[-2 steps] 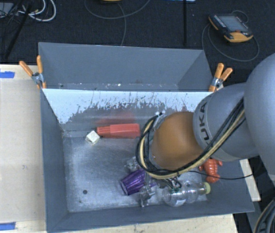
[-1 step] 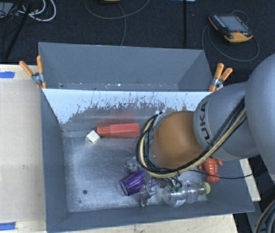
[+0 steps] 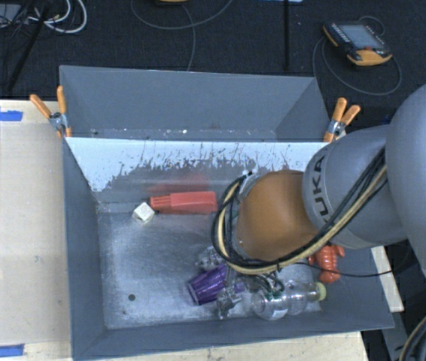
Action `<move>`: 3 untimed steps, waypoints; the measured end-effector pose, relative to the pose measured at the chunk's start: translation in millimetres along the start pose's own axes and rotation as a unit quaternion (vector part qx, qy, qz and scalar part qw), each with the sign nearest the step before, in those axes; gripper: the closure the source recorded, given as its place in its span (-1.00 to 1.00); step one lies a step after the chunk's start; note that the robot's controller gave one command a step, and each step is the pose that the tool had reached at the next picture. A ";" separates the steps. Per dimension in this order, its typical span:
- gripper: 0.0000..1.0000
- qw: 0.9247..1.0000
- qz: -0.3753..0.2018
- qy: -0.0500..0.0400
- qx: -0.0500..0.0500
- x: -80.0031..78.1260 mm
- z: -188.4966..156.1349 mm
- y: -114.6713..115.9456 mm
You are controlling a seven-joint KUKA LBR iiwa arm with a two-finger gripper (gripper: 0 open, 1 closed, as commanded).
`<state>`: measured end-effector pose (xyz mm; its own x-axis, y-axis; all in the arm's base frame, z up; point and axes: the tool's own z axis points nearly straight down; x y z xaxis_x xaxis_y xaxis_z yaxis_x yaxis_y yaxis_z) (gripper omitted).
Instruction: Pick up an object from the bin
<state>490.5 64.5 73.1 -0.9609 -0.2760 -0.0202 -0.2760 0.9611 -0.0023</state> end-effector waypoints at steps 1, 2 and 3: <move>1.00 1.000 -0.001 0.009 -0.001 4.6 -17.9 1.4; 1.00 1.000 -0.001 0.011 -0.001 5.0 -33.5 1.5; 1.00 1.000 0.000 0.010 -0.001 4.3 -44.7 1.6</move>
Offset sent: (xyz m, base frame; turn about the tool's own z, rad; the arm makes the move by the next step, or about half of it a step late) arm 0.0000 0.0001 0.0126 0.0000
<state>485.0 64.7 117.7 -0.9609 -0.2769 -0.0001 -0.2769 0.9609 0.0001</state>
